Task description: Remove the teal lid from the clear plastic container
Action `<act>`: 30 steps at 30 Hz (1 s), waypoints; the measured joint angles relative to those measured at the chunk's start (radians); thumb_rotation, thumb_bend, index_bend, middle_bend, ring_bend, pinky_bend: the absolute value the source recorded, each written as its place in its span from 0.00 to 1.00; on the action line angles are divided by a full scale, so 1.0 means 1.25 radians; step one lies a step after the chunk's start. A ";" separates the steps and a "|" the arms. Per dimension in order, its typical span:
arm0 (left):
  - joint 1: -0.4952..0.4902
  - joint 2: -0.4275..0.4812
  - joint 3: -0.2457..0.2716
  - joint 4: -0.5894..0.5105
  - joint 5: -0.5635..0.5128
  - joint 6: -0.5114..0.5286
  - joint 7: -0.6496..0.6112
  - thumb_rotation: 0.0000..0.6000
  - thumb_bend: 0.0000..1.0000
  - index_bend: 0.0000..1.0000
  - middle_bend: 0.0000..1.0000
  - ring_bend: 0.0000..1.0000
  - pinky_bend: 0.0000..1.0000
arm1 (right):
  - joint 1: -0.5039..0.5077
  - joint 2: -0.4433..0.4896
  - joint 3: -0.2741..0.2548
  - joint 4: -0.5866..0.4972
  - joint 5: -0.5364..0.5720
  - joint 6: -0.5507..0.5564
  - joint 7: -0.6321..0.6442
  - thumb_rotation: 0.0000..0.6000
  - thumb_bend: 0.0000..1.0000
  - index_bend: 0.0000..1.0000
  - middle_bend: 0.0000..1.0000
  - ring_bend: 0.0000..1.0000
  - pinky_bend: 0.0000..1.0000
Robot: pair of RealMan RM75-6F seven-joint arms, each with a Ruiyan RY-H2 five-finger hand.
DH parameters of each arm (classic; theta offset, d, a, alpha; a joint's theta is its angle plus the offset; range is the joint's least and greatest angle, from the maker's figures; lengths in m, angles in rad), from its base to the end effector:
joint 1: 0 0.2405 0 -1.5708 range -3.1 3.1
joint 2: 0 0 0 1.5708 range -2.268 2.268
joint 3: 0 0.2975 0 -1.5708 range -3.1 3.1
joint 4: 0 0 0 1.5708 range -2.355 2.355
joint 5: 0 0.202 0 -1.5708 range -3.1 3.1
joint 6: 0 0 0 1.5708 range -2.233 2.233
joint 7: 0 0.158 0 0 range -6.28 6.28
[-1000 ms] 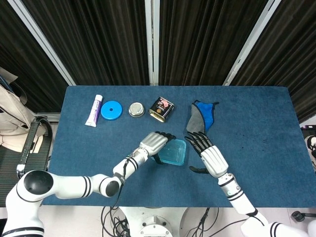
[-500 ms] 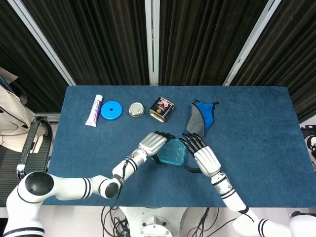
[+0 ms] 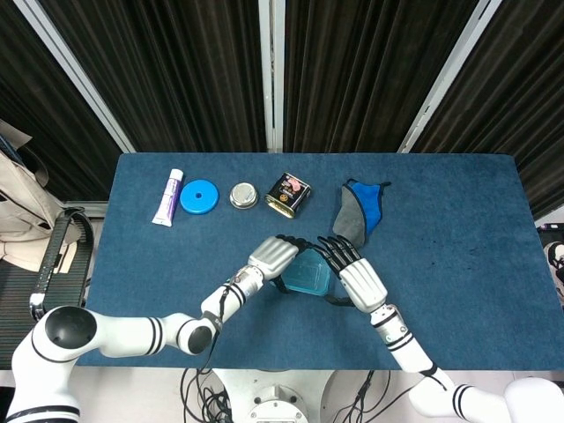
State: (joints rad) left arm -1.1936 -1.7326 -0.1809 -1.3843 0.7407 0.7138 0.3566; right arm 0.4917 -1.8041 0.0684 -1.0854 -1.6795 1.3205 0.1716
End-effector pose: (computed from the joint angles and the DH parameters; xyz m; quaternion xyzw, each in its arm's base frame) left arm -0.0259 0.3992 -0.1096 -0.8136 -0.4067 -0.3268 0.2565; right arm -0.2174 -0.3058 -0.0553 0.6869 -0.3590 0.5312 0.3423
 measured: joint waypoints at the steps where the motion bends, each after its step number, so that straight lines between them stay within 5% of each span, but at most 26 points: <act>1: -0.001 0.000 0.000 0.001 -0.002 -0.002 0.000 1.00 0.02 0.26 0.26 0.18 0.28 | 0.001 -0.001 -0.002 0.002 0.000 0.000 0.000 1.00 0.00 0.00 0.00 0.00 0.00; 30: 0.002 -0.004 0.006 0.022 0.010 -0.006 -0.002 1.00 0.02 0.26 0.26 0.18 0.28 | 0.029 -0.008 -0.001 -0.003 0.021 0.004 0.007 1.00 0.00 0.00 0.00 0.00 0.00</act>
State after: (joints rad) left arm -1.1905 -1.7374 -0.1733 -1.3567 0.7536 0.7067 0.3537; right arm 0.5285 -1.8139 0.0677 -1.0893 -1.6532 1.3258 0.1805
